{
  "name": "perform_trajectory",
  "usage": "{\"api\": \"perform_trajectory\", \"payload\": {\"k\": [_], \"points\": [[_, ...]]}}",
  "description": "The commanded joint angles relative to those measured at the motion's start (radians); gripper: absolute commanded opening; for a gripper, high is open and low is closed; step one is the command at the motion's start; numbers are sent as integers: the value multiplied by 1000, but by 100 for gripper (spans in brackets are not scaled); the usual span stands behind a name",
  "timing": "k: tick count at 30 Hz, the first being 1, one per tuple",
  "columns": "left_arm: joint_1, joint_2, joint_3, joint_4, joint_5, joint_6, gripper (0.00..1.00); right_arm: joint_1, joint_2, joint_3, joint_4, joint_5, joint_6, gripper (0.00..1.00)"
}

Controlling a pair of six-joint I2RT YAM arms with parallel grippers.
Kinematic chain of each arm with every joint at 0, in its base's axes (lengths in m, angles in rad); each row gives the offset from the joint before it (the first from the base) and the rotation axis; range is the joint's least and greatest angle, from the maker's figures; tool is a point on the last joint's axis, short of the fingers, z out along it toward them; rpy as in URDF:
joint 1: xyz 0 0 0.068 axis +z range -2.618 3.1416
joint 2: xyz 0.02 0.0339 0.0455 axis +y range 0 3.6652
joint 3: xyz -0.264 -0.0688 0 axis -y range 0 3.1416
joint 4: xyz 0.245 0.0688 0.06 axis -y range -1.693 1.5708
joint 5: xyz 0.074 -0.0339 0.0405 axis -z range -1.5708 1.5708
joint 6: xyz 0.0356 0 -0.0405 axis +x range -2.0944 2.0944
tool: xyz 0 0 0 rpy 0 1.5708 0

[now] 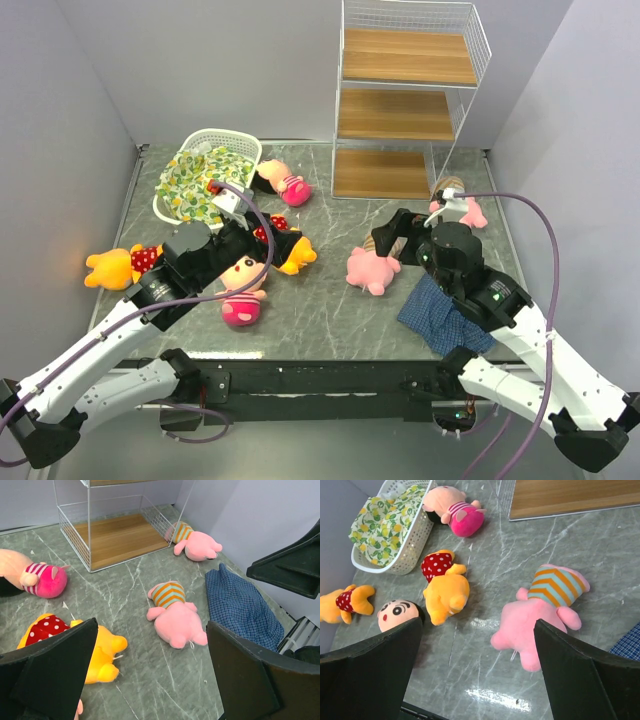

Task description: Place and organize the stuffed toys onto the shelf

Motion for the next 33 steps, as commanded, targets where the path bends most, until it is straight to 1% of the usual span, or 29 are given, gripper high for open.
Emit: {"api": "perform_trajectory", "payload": {"k": [1, 9, 12, 14, 16, 17, 19, 23, 24, 28, 33], "points": [[5, -8, -3, 38, 3, 3, 96, 7, 2, 20, -1, 34, 27, 100], [5, -2, -5, 29, -25, 16, 96, 5, 4, 26, -33, 93, 55, 100], [5, 21, 10, 10, -25, 17, 96, 3, 33, 36, -64, 151, 61, 100], [5, 32, 13, 9, -25, 19, 96, 0, 76, 40, -101, 235, 81, 100], [4, 35, 18, 0, -10, 30, 96, -32, 139, 48, -133, 286, 88, 100], [5, 35, 20, -6, -3, 33, 96, -47, 160, 49, -133, 283, 84, 99], [4, 35, 18, -4, -11, 30, 97, -100, 231, 49, -113, 250, 64, 98], [4, 26, 12, 1, -39, 28, 96, -151, 346, 55, -64, 57, 10, 90], [5, 28, 12, -3, -46, 30, 96, -151, 364, 46, -60, 35, 10, 89], [4, 28, 12, -5, -37, 31, 97, -151, 453, -10, 20, -8, 18, 87], [5, 32, 13, -3, -26, 27, 97, -148, 571, -55, 57, -63, 44, 82]]}}
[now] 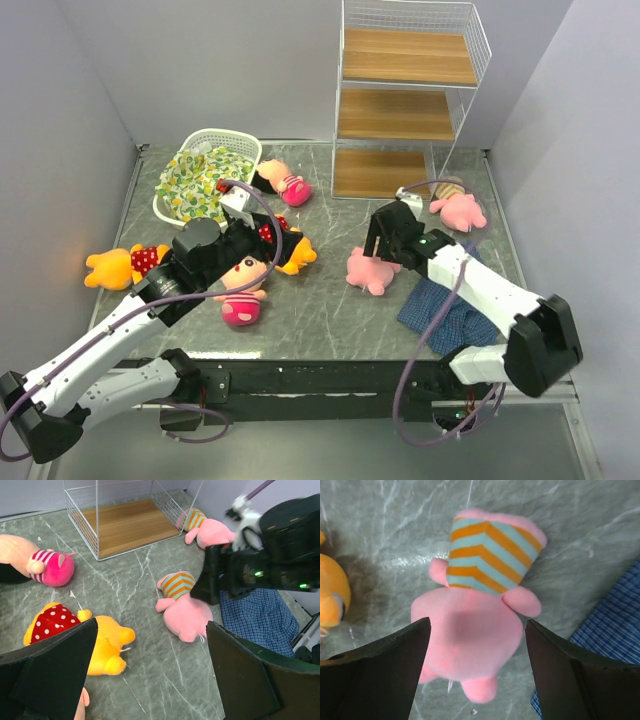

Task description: Place and organize the stuffed toys onto the shelf

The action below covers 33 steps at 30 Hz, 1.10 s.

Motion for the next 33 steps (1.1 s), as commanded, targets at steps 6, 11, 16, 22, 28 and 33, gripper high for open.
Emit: {"api": "perform_trajectory", "payload": {"k": [6, 11, 16, 22, 28, 33], "points": [[3, 4, 13, 24, 5, 2, 97, 17, 87, -130, 138, -77, 31, 42], [3, 22, 41, -2, -43, -50, 98, 31, -51, -87, 149, -117, 4, 0], [2, 61, 104, -30, 130, -90, 96, 89, -258, -61, 224, -172, 83, 0], [2, 153, 214, -93, 201, -64, 96, 128, -445, -128, 398, -218, 264, 0], [2, 220, 253, -88, 316, -84, 96, 152, -495, -127, 457, -266, 295, 0], [2, 251, 256, -59, 333, -96, 97, 168, -528, -147, 501, -315, 292, 0]]}}
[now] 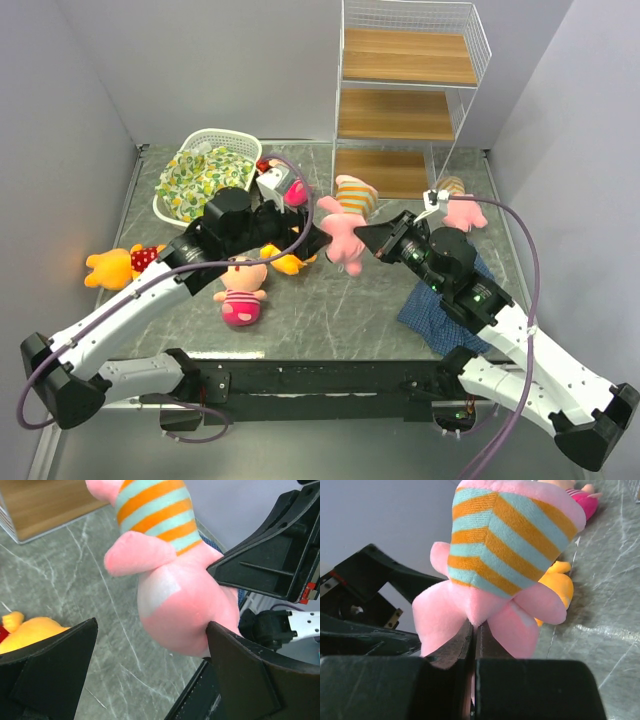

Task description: Place and organize the stuffed toys onto the shelf

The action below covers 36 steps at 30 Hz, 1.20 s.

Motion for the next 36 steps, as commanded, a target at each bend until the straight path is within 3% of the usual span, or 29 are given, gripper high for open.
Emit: {"api": "perform_trajectory", "payload": {"k": [1, 4, 6, 7, 8, 11, 13, 14, 15, 18, 23, 31, 36], "points": [[-1, 13, 38, 41, 64, -29, 98, 26, -34, -14, 98, -52, 18, 0], [-1, 7, 20, 104, 92, -47, 98, 36, -30, -17, 89, -49, 9, 0], [-1, 19, 19, 121, 135, -47, 82, 41, -33, -25, 100, -52, 9, 0], [-1, 27, 26, 118, 148, -42, 73, 46, -37, -29, 104, -54, 7, 0], [-2, 34, 41, 110, 171, -38, 50, 46, -40, -31, 107, -54, 4, 0], [-1, 53, 55, 84, 204, -1, 15, 47, -42, -9, 106, -107, -34, 0], [-1, 33, 44, 86, 221, 39, 1, 47, -45, 17, 103, -154, -103, 16], [-1, 24, 27, 84, 221, 53, 1, 49, -41, 32, 98, -173, -132, 27], [1, -1, 17, 84, 227, 69, 1, 47, -34, 50, 78, -234, -218, 46], [-1, -44, -17, 54, 259, 157, 1, 46, 13, 184, -67, -240, -390, 59], [-1, -126, -103, 9, 296, 289, 1, 35, 33, 363, -167, -311, -580, 68], [-1, -323, -240, 38, 352, 521, 1, -3, 156, 658, -529, -518, -801, 66], [-1, -506, -353, 115, 458, 666, 1, -5, 131, 623, -586, -734, -935, 73]]}}
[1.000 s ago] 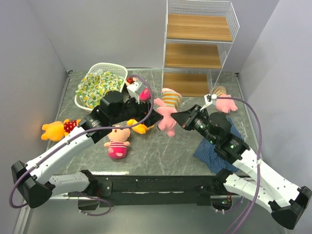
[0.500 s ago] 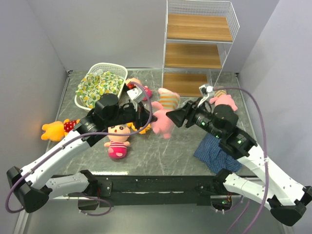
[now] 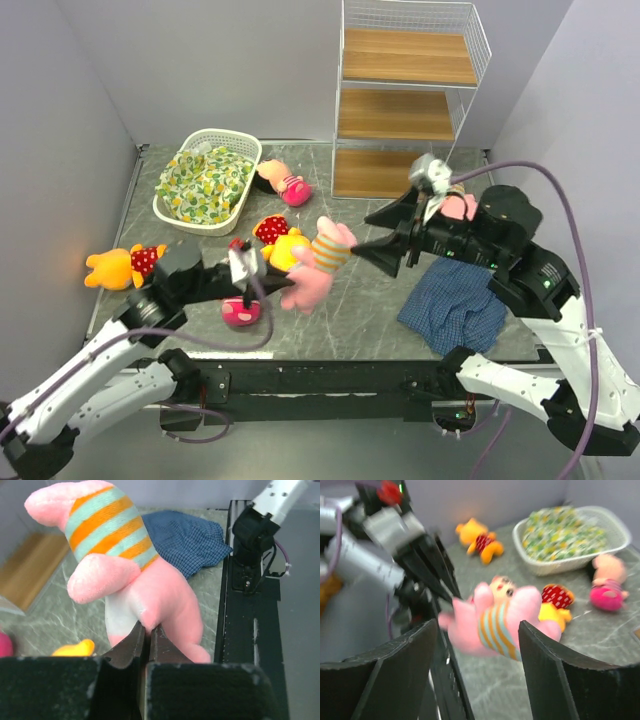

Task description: Place and organize the stuffed toys onto the shelf

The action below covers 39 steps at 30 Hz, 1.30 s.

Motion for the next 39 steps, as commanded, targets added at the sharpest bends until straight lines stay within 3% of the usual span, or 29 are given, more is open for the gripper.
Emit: {"api": "perform_trajectory", "payload": {"k": [1, 9, 19, 22, 23, 27, 28, 30, 31, 33, 34, 35, 36, 39], "points": [[-3, -150, -69, 117, 119, 177, 1, -5, -17, -47, -130, -231, -168, 74], [-3, -142, 3, -13, 188, 275, 1, -5, -3, -71, -121, -234, -243, 77], [-3, -153, 6, 25, 186, 259, 1, -5, 63, -78, -133, -265, -300, 74], [-3, -142, 12, 25, 185, 268, 1, -5, 58, -85, -119, -239, -305, 59], [-3, -139, 12, 30, 180, 265, 1, -5, 52, -86, -103, -230, -300, 42], [-3, -139, 1, 60, 162, 252, 1, -5, 20, -117, -52, -171, -294, 15], [-3, -139, 0, 65, 154, 249, 1, -5, 11, -121, -49, -170, -298, 0], [-3, -138, -3, 86, 134, 239, 1, -5, 5, -124, -38, -141, -295, 0], [-3, -138, -9, 94, 125, 234, 8, -3, 0, -124, -38, -132, -300, 0], [-3, -139, -15, 141, 85, 188, 38, -5, 0, -117, -26, -83, -296, 0], [-3, -138, -23, 154, 44, 174, 83, -3, -3, -112, -17, -13, -286, 0], [-4, -141, -26, 165, 27, 161, 96, -5, -4, -106, -3, 28, -291, 0], [-3, -141, -34, 181, 13, 154, 100, -3, -6, -94, 8, 69, -292, 0], [-3, -144, -46, 217, -61, 113, 96, -5, -3, -43, 42, 274, -314, 0]]}}
